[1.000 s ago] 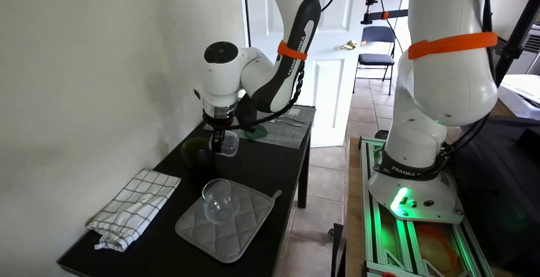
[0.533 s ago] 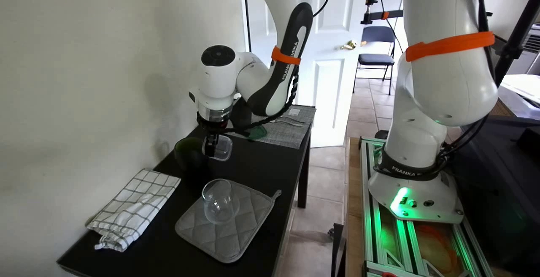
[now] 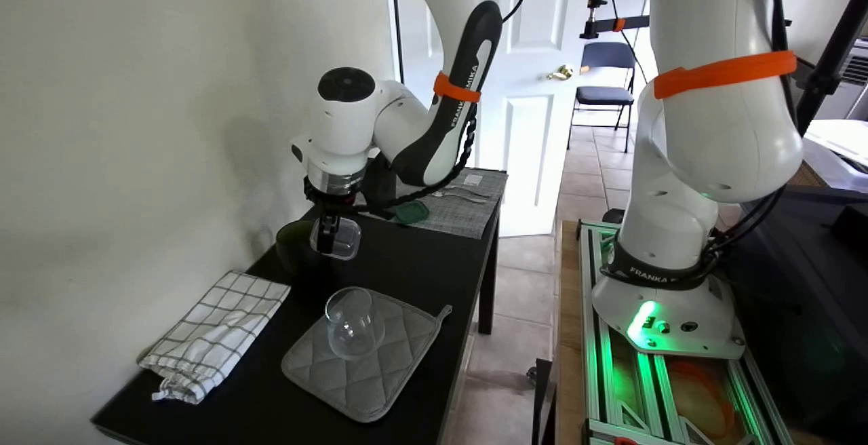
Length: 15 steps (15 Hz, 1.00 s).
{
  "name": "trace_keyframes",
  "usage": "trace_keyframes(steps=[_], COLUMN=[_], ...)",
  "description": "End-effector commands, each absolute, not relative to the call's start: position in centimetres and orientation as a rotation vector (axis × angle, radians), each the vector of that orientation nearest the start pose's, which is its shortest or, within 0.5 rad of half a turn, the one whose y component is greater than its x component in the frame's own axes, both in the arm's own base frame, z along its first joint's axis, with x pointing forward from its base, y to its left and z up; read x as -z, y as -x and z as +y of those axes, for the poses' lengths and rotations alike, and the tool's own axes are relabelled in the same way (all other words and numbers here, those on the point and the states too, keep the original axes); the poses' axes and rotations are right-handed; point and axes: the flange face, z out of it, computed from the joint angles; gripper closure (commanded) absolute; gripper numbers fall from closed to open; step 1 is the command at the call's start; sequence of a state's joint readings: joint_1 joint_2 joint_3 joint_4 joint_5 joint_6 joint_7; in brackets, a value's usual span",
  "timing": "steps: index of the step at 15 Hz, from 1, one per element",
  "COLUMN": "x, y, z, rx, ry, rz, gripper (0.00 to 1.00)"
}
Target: Turn the lunchbox around
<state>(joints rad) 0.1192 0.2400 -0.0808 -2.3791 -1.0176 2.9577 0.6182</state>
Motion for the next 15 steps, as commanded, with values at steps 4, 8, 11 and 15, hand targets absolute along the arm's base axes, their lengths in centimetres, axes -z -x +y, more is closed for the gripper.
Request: trace_keyframes(steps=[4, 8, 11, 15], x=[-23.6, -22.9, -22.5, -22.1], y=[-51.8, -52.1, -52.1, -51.6], z=[6.4, 6.4, 6.4, 6.6], rx=[0.703, 0.687, 0.674, 0.622], ry=[3.243, 3.243, 3.247, 3.26], rz=[-0.599, -0.601, -0.6, -0.606], gripper=[0.19, 0.0, 0.0, 0.0])
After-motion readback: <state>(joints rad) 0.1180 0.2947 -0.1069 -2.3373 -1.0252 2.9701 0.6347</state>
